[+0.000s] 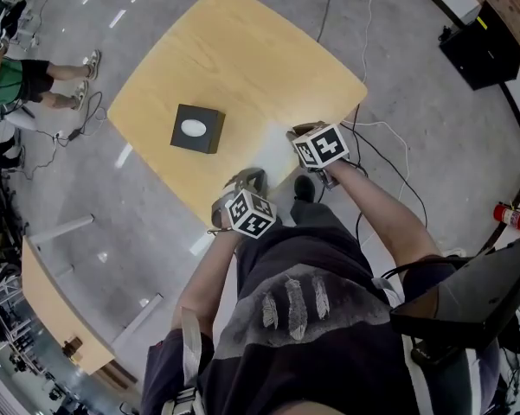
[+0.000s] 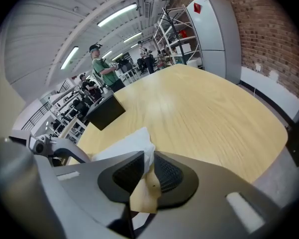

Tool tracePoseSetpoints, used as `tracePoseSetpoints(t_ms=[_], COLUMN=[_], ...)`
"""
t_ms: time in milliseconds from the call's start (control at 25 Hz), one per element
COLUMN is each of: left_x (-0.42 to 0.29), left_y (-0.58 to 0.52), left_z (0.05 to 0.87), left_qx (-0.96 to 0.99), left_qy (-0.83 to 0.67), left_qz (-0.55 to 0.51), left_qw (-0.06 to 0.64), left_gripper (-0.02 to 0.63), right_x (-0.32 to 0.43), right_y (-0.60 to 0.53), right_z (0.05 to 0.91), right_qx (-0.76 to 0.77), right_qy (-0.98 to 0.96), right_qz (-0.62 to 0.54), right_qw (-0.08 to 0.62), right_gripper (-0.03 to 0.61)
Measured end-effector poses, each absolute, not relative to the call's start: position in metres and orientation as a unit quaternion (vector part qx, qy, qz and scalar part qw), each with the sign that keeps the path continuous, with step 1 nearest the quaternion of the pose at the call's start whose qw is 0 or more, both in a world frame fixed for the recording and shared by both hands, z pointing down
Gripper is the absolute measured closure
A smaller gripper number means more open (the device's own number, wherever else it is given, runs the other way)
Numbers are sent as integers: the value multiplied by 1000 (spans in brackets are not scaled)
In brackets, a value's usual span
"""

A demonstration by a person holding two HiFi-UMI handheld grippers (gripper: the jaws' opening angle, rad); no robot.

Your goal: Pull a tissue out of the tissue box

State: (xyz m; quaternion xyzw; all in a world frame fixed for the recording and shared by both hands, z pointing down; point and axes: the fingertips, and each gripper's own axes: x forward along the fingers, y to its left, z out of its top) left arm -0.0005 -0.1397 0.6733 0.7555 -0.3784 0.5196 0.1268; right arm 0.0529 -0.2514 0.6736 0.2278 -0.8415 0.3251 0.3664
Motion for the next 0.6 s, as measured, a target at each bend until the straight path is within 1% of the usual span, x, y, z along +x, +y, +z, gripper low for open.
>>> tracePoseSetpoints(t_ms=[80,160,240,280,320,480,600], left_x=[-6,-12,-17,-19,-20,-20,-22], left_y=[-144,-149,-151,-152,-152,-151,-152], left_z=[673,673,673,674,674,675,676], left_qx=[753,753,754,755,755,757,759], left_qy=[-380,-378,-376,-375,-374,-368,-362], left_qz=[521,523,524,525,525,528,527], left_qw=[126,126,123,121,119,117,118], left_gripper=[609,609,609,609,609,609,607], right_x=[56,62,70,73,76,86,95], right_y=[-251,-256,-263,-266,-268,-281,-291], right_z=[670,666,662,660,657,649,641], right_qx=[223,228,234,235,236,224,225], right_qy=[-843,-842,-845,-846,-847,-853,-854], right_qz=[332,331,323,320,319,346,345], right_qw=[361,359,357,356,353,321,318], right_gripper=[439,379,366,335,318,296,301])
